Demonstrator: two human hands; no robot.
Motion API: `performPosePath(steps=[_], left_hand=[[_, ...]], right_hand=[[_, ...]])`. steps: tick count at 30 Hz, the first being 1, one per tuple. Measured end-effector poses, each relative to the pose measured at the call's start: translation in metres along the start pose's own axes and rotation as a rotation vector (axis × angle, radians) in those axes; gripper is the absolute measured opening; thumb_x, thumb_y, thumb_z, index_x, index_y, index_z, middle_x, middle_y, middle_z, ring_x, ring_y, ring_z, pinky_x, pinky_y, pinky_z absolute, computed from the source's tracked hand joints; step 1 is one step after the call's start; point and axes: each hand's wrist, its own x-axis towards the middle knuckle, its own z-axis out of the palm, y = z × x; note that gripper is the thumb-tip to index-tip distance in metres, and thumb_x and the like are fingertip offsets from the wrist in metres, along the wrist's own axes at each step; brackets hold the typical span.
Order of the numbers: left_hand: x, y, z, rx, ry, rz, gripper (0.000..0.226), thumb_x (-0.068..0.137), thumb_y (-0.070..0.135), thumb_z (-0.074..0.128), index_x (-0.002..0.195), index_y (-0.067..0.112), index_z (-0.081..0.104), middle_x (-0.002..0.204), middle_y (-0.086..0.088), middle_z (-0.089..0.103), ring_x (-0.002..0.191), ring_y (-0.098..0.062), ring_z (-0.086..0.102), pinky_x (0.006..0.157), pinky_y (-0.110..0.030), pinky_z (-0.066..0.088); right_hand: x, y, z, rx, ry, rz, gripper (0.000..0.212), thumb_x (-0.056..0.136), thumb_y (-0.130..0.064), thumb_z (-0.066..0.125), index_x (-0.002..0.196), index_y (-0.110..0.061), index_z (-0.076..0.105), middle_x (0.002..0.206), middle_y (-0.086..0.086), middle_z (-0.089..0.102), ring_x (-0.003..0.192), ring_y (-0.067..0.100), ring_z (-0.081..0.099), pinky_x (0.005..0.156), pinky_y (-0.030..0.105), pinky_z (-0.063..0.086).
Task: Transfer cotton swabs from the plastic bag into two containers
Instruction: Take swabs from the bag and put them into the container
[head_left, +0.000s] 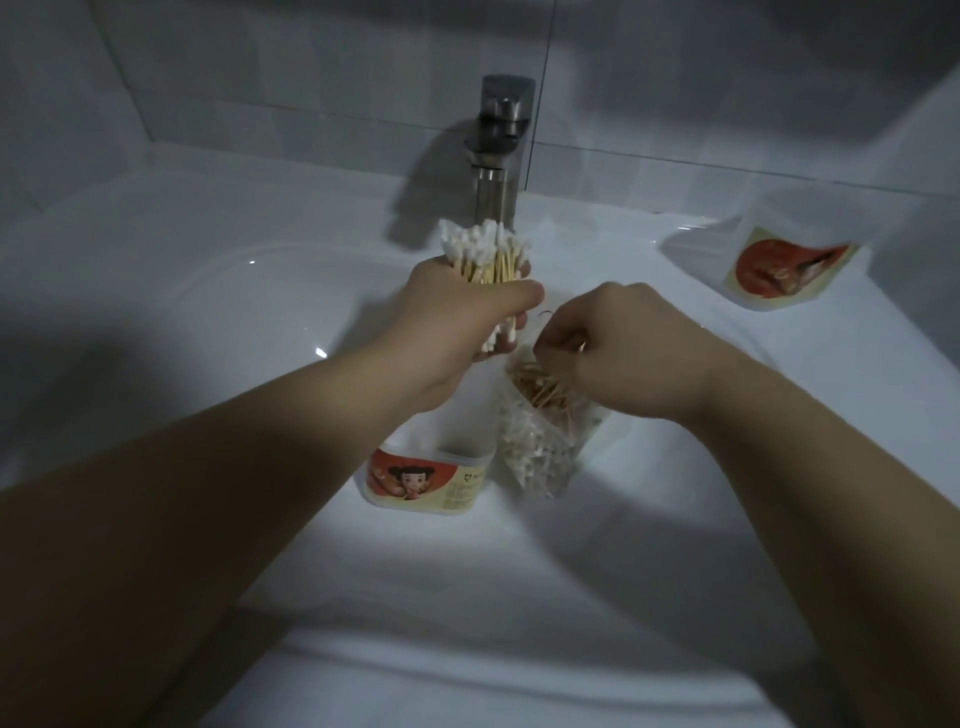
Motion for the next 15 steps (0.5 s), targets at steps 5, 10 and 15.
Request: performPosePath(steps=[5,10,15], left_hand=[[0.000,0.002,-0.002,-0.100,-0.030,-0.025,0.010,0.089,0.002,0.075,0.096,0.007,0.071,0.073,-0.005,0.069,0.065,-0.015,0.067,0.064,-0.029,0.061],[-0.001,-0.001,-0.002,-0.056,-0.048,-0.026,0.010,0.088,0.005,0.074,0.094,0.012,0.071,0.076,-0.002,0.072,0.069,-0.012,0.070,0.070,-0.033,0.063],[0.002,-0.002,-0.004,0.038,0.040,0.048,0.010,0.086,0.007,0.074,0.090,0.016,0.073,0.073,0.001,0.073,0.068,-0.010,0.071,0.056,-0.021,0.053]], right_hand=[[0.000,-0.006,0.012,-0.126,-0.101,-0.047,0.019,0.087,-0.029,0.059,0.079,-0.020,0.074,0.073,-0.003,0.068,0.070,0.015,0.060,0.069,0.031,0.050],[0.009,-0.007,0.025,-0.158,-0.056,0.025,0.027,0.086,-0.036,0.060,0.070,-0.015,0.068,0.066,0.003,0.065,0.065,0.021,0.062,0.061,0.033,0.051],[0.013,-0.011,0.036,-0.180,-0.044,0.105,0.035,0.080,-0.054,0.058,0.076,-0.024,0.075,0.070,-0.005,0.069,0.066,0.017,0.064,0.064,0.030,0.053]])
